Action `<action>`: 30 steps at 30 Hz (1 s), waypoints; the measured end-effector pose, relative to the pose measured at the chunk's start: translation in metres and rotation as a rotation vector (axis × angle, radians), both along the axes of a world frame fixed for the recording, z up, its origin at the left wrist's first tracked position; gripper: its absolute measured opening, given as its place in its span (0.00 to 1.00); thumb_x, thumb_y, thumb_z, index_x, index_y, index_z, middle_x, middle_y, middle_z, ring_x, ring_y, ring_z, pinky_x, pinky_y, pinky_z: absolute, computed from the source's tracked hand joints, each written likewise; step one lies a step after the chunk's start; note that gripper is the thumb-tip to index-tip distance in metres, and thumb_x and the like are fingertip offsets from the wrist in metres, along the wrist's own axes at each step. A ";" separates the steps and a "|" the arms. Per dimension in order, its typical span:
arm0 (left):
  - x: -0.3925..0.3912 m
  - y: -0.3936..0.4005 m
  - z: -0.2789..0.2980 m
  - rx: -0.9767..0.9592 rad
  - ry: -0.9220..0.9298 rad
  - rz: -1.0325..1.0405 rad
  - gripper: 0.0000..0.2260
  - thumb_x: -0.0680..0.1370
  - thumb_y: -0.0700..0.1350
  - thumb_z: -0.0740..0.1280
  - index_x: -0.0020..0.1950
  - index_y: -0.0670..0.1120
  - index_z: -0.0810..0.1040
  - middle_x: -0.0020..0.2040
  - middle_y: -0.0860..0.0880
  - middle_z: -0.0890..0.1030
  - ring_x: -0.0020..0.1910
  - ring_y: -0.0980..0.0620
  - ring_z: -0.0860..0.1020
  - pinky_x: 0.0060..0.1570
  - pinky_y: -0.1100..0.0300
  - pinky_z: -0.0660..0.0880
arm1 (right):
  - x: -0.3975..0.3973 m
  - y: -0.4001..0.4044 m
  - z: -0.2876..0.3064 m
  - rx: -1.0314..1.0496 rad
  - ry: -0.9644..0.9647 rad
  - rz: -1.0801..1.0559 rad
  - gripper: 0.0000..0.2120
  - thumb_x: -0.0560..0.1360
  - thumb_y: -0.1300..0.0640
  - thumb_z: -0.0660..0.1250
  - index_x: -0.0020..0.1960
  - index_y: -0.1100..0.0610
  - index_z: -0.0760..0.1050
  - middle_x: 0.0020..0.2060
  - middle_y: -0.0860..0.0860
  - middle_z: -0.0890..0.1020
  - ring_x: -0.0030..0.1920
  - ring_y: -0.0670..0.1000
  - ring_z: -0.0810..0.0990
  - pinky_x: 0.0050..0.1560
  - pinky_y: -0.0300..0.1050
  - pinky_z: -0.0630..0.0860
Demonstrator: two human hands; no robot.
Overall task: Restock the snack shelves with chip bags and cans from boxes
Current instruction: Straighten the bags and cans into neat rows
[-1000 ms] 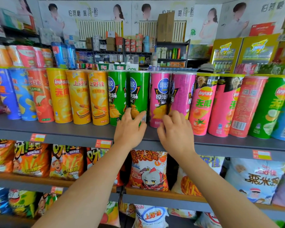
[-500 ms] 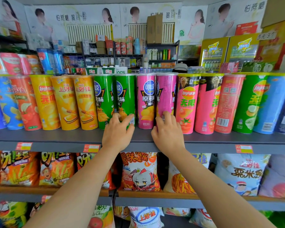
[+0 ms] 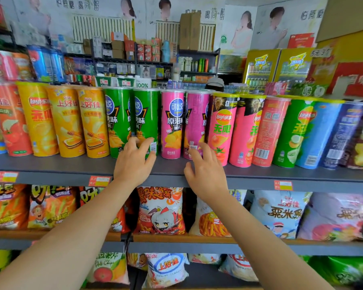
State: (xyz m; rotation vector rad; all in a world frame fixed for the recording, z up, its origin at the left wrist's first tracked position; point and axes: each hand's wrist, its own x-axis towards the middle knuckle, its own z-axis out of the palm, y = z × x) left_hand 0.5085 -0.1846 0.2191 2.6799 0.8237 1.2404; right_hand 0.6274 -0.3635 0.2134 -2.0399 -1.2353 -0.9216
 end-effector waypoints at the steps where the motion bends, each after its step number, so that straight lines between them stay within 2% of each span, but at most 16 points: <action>1: -0.002 -0.001 -0.001 -0.003 -0.009 -0.010 0.19 0.81 0.49 0.63 0.72 0.48 0.73 0.60 0.42 0.73 0.55 0.40 0.75 0.48 0.47 0.76 | -0.002 -0.012 -0.002 0.004 -0.008 -0.017 0.17 0.73 0.57 0.63 0.59 0.61 0.77 0.62 0.62 0.76 0.57 0.64 0.77 0.49 0.57 0.78; 5: -0.012 -0.015 -0.014 -0.030 -0.059 -0.102 0.20 0.82 0.48 0.63 0.72 0.43 0.71 0.68 0.41 0.71 0.66 0.39 0.70 0.63 0.43 0.70 | -0.001 -0.062 -0.007 -0.050 0.066 -0.077 0.20 0.73 0.57 0.63 0.65 0.59 0.74 0.65 0.59 0.75 0.59 0.63 0.76 0.53 0.57 0.77; 8: -0.019 -0.045 -0.025 -0.082 -0.144 -0.157 0.20 0.80 0.51 0.62 0.68 0.42 0.75 0.69 0.43 0.73 0.68 0.41 0.69 0.67 0.44 0.66 | 0.014 -0.086 -0.001 -0.053 0.211 -0.095 0.22 0.74 0.57 0.63 0.67 0.61 0.72 0.61 0.59 0.74 0.60 0.64 0.74 0.54 0.60 0.76; 12: -0.001 -0.094 -0.010 -0.178 -0.191 -0.217 0.26 0.76 0.62 0.54 0.59 0.47 0.81 0.58 0.49 0.81 0.60 0.45 0.75 0.61 0.48 0.66 | 0.042 -0.101 0.011 0.060 0.272 -0.138 0.20 0.73 0.61 0.68 0.64 0.64 0.73 0.57 0.61 0.75 0.55 0.65 0.76 0.48 0.58 0.76; 14: 0.020 -0.115 0.001 -0.176 -0.210 -0.241 0.24 0.76 0.63 0.57 0.58 0.49 0.81 0.54 0.50 0.83 0.56 0.46 0.79 0.59 0.47 0.69 | 0.058 -0.104 0.015 0.129 0.273 -0.120 0.18 0.74 0.61 0.70 0.62 0.63 0.74 0.55 0.61 0.76 0.52 0.65 0.76 0.46 0.58 0.76; 16: 0.048 -0.131 0.010 -0.238 -0.235 -0.263 0.19 0.76 0.60 0.66 0.58 0.49 0.81 0.51 0.51 0.84 0.52 0.48 0.81 0.57 0.48 0.74 | 0.077 -0.104 0.020 0.155 0.299 -0.098 0.13 0.76 0.58 0.70 0.58 0.62 0.73 0.53 0.60 0.76 0.49 0.64 0.77 0.44 0.56 0.75; 20: 0.106 -0.142 0.022 -0.385 -0.177 -0.186 0.10 0.72 0.56 0.75 0.45 0.52 0.79 0.44 0.53 0.82 0.47 0.51 0.81 0.49 0.51 0.77 | 0.122 -0.107 0.026 0.002 0.377 -0.051 0.10 0.77 0.50 0.69 0.49 0.57 0.73 0.44 0.55 0.79 0.46 0.61 0.78 0.41 0.51 0.69; 23: 0.133 -0.140 0.016 -0.451 -0.108 -0.114 0.12 0.69 0.55 0.78 0.35 0.55 0.76 0.36 0.58 0.79 0.44 0.51 0.81 0.47 0.54 0.76 | 0.145 -0.114 0.022 -0.191 0.374 0.014 0.10 0.77 0.50 0.68 0.41 0.51 0.70 0.45 0.57 0.82 0.49 0.61 0.80 0.41 0.49 0.68; 26: 0.141 -0.138 0.004 -0.447 -0.171 -0.061 0.13 0.70 0.51 0.78 0.33 0.54 0.75 0.33 0.58 0.77 0.41 0.50 0.80 0.44 0.55 0.73 | 0.158 -0.117 0.020 -0.240 0.376 0.080 0.11 0.78 0.51 0.67 0.39 0.50 0.69 0.47 0.58 0.82 0.50 0.61 0.80 0.41 0.48 0.67; 28: 0.143 -0.139 0.003 -0.437 -0.186 -0.039 0.11 0.71 0.50 0.77 0.35 0.52 0.77 0.33 0.58 0.76 0.38 0.54 0.77 0.41 0.57 0.68 | 0.163 -0.114 0.023 -0.247 0.358 0.104 0.11 0.79 0.50 0.65 0.41 0.53 0.74 0.47 0.60 0.82 0.50 0.62 0.80 0.43 0.50 0.70; 30: 0.145 -0.138 0.005 -0.447 -0.182 -0.030 0.11 0.72 0.50 0.77 0.34 0.51 0.77 0.32 0.58 0.75 0.36 0.57 0.73 0.39 0.59 0.65 | 0.164 -0.108 0.024 -0.278 0.332 0.106 0.14 0.81 0.49 0.62 0.46 0.59 0.78 0.48 0.62 0.82 0.51 0.63 0.80 0.43 0.51 0.71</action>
